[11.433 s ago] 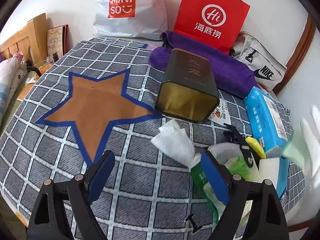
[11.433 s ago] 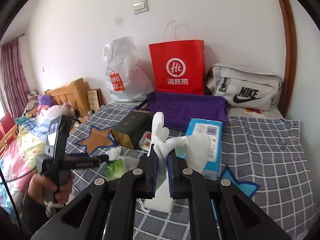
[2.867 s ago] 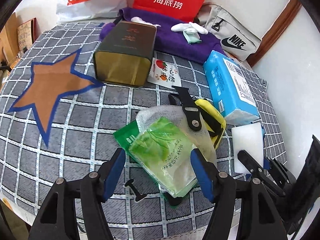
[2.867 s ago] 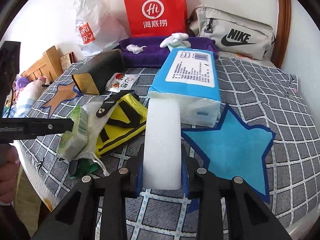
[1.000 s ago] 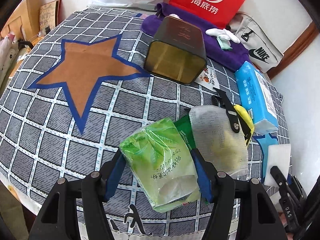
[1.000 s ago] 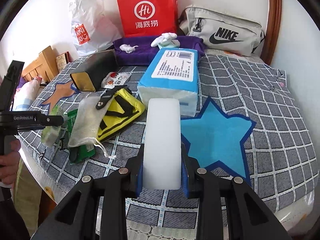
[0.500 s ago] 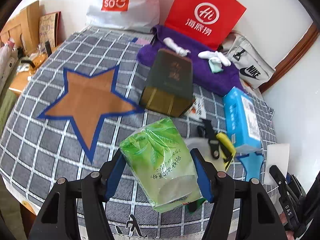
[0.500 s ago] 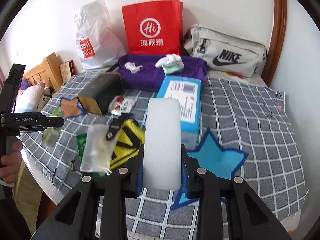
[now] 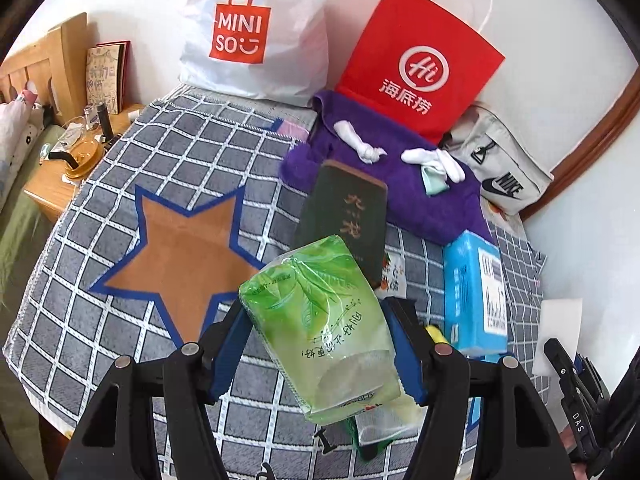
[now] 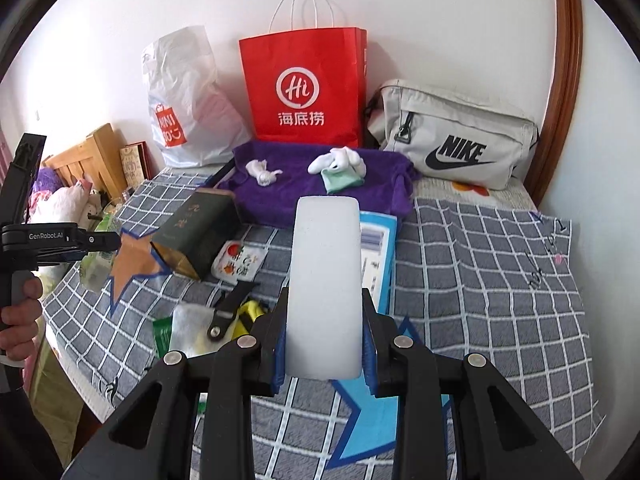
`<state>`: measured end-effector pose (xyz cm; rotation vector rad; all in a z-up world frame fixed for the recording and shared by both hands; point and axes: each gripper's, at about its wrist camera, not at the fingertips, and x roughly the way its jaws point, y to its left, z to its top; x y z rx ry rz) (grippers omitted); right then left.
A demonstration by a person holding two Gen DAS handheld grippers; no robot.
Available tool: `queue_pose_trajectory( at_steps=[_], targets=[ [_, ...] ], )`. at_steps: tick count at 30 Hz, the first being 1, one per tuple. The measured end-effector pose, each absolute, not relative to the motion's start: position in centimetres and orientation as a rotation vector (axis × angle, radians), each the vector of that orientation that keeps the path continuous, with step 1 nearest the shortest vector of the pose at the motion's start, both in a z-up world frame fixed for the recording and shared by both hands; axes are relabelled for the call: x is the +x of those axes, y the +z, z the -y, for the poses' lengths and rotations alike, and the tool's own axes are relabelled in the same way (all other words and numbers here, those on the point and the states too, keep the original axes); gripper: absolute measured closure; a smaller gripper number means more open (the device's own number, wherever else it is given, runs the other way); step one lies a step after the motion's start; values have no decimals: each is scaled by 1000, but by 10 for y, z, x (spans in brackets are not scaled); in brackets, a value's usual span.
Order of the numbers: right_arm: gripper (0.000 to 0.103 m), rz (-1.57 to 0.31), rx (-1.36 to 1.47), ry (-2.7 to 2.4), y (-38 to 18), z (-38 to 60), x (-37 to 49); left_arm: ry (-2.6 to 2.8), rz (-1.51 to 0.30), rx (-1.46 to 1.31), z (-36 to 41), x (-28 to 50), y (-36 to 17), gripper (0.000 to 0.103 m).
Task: Organize soft objects
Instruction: 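Carry the sponge with the right tool while the left tool carries the packet to the towel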
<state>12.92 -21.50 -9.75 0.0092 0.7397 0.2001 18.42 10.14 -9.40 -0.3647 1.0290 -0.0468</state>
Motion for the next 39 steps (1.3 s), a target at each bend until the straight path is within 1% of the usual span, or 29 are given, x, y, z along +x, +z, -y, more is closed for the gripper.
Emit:
queue_pose_trajectory(
  at_steps=[19, 39],
  targets=[
    [73, -726, 7, 186, -88, 221, 191, -49, -1012, -334, -95, 239, -80, 40],
    [73, -723, 12, 185, -92, 235, 283, -82, -1038, -342, -77, 317, -89, 40]
  ],
)
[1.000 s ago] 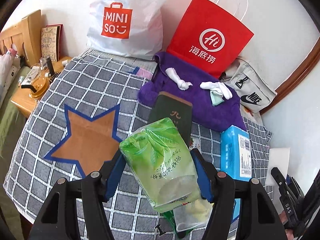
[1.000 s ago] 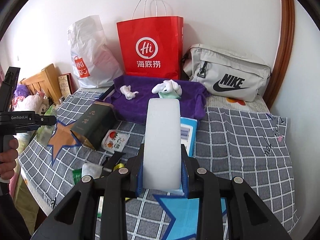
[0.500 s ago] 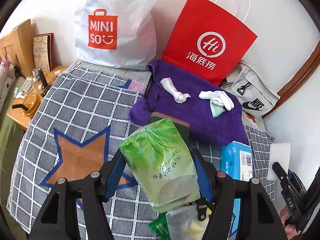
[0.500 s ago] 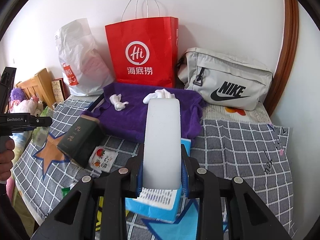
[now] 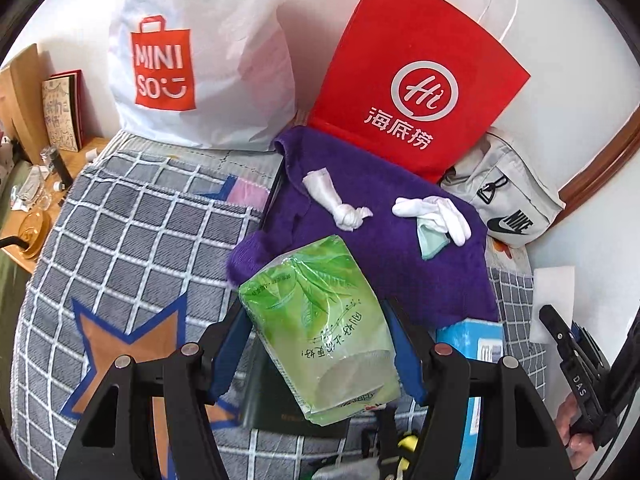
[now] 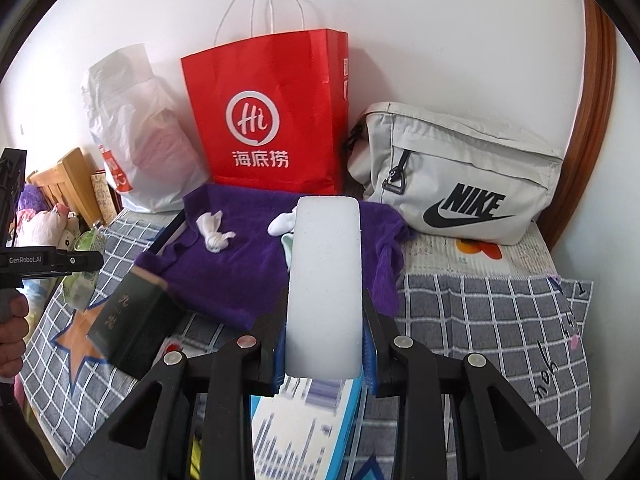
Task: Organize soft objects
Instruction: 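Carry the sponge with the right tool while the left tool carries the packet to the towel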
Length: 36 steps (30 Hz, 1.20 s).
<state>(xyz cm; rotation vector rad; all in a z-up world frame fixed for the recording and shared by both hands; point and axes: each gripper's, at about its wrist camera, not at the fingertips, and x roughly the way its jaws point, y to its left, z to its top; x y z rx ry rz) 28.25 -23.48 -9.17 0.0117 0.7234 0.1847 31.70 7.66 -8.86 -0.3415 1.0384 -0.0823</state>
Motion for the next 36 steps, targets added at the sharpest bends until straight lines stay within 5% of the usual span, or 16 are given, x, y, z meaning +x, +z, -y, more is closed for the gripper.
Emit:
queue_pose_trajectory(
  at_steps=[36],
  targets=[
    [73, -944, -2, 236, -180, 233, 401, -62, -1183, -347, -59, 434, -159, 40]
  ],
)
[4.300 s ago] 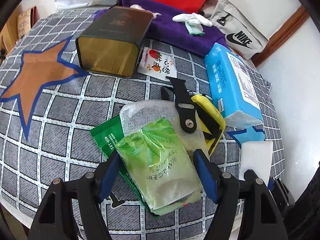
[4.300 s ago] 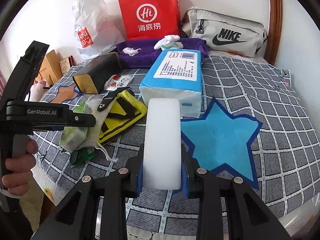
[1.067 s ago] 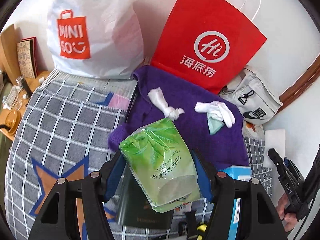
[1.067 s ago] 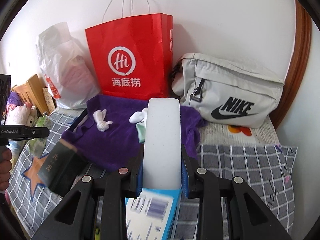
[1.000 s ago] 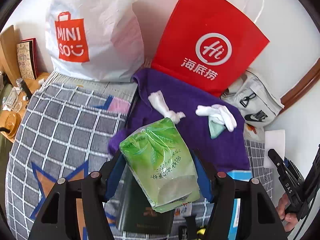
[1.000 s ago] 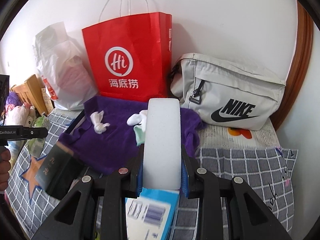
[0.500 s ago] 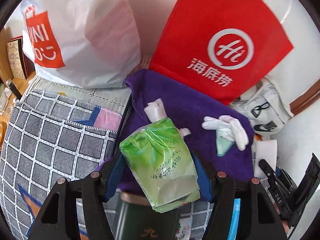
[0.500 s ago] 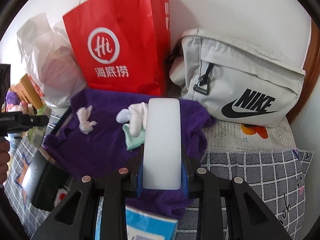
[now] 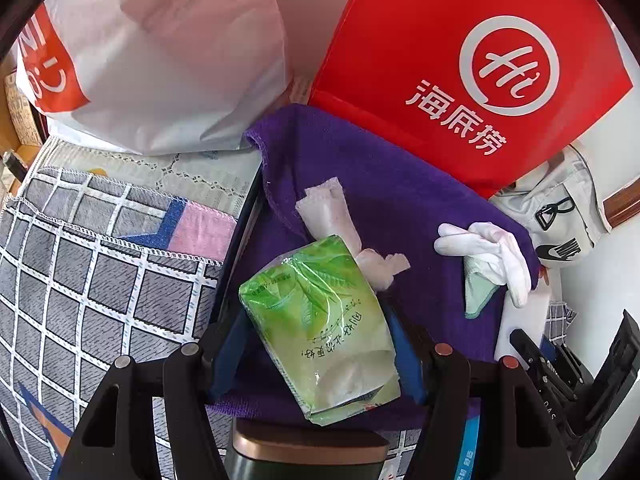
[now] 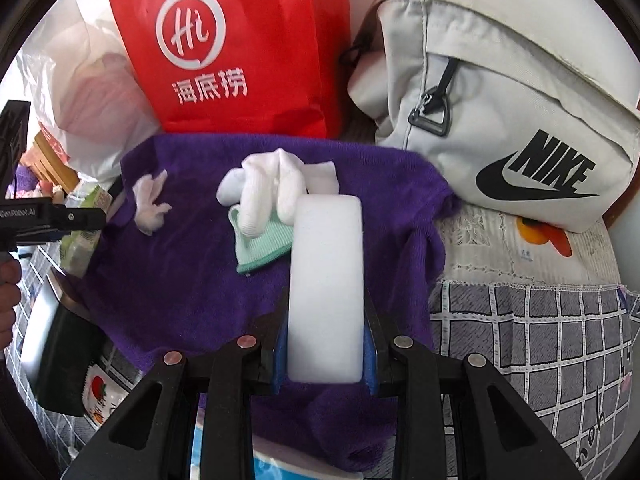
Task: Organize soft objects
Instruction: 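Carry the sponge with the right tool while the left tool carries the packet to the towel, then release the sponge on the towel with the right tool while the left tool releases the packet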
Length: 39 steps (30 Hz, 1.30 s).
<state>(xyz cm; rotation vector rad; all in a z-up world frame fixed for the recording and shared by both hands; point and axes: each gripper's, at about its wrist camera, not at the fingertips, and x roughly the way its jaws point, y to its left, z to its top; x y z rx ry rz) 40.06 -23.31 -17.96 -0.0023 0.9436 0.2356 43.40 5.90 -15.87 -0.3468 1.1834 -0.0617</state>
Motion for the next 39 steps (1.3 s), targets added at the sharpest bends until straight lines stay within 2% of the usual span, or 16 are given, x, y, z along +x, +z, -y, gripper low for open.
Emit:
queue_pose_trajectory(
  at_steps=[11, 15, 23, 26, 30, 39],
  targets=[
    [73, -945, 3, 252, -182, 235, 401, -80, -1201, -363, -52, 441, -168, 37],
    [66, -943, 0, 253, -180, 234, 400, -75, -1210, -375, -50, 441, -170, 34],
    [62, -907, 14, 236, -160, 237, 387, -72, -1185, -379, -60, 423, -150, 34],
    [61, -881, 9, 232, -146, 236, 372, -66, -1161, -369, -64, 409, -138, 34],
    [52, -835, 10, 262, -126, 223, 343, -55, -1139, -355, -69, 387, -125, 34],
    [50, -824, -20, 383, -112, 170, 269, -24, -1096, -346, -93, 330, -106, 34]
  ],
)
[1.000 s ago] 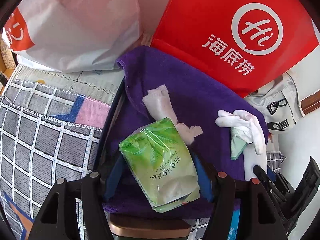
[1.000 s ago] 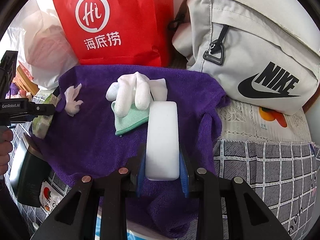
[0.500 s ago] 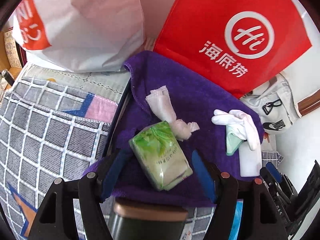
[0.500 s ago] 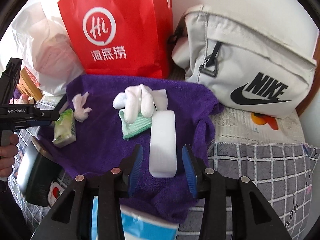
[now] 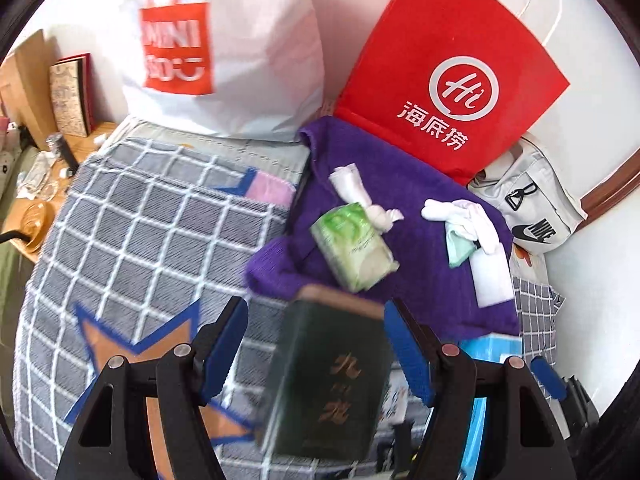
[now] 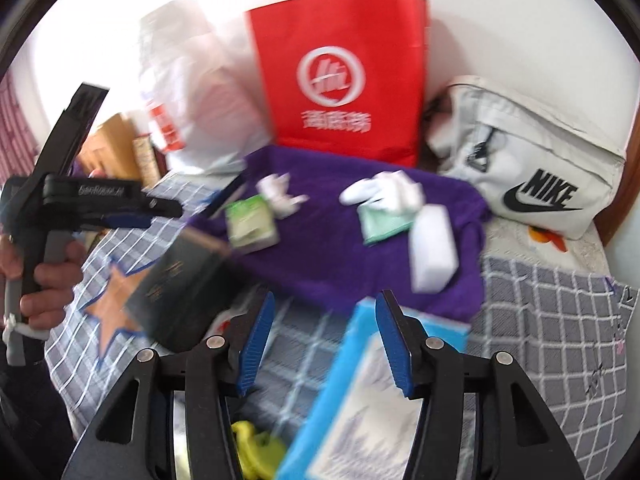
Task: Organize soft objects
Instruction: 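Release the sponge on the towel with the right tool while the left tool releases the packet, then move the right tool to the white candy packet while the left tool reaches the mesh bag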
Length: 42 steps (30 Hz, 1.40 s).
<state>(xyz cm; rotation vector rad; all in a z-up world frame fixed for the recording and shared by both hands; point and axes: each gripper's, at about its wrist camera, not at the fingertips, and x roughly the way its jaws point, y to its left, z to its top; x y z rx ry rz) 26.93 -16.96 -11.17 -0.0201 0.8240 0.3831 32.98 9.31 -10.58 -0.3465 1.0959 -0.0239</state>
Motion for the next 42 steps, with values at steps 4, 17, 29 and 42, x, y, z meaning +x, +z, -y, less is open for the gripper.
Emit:
queue_pose_trajectory(
  at_steps=[4, 17, 29, 42],
  targets=[
    [50, -831, -69, 432, -118, 142, 247, -10, -1079, -345, -107, 304, -105, 34],
    [30, -966, -323, 545, -168, 79, 248, -2, -1060, -422, -155, 260, -129, 34],
    [25, -1019, -557, 604, -196, 51, 271, -51, -1041, -459, -166, 267, -133, 34],
    [63, -1098, -444, 686, -208, 54, 285, -78, -1063, -490, -168, 260, -138, 34]
  ],
)
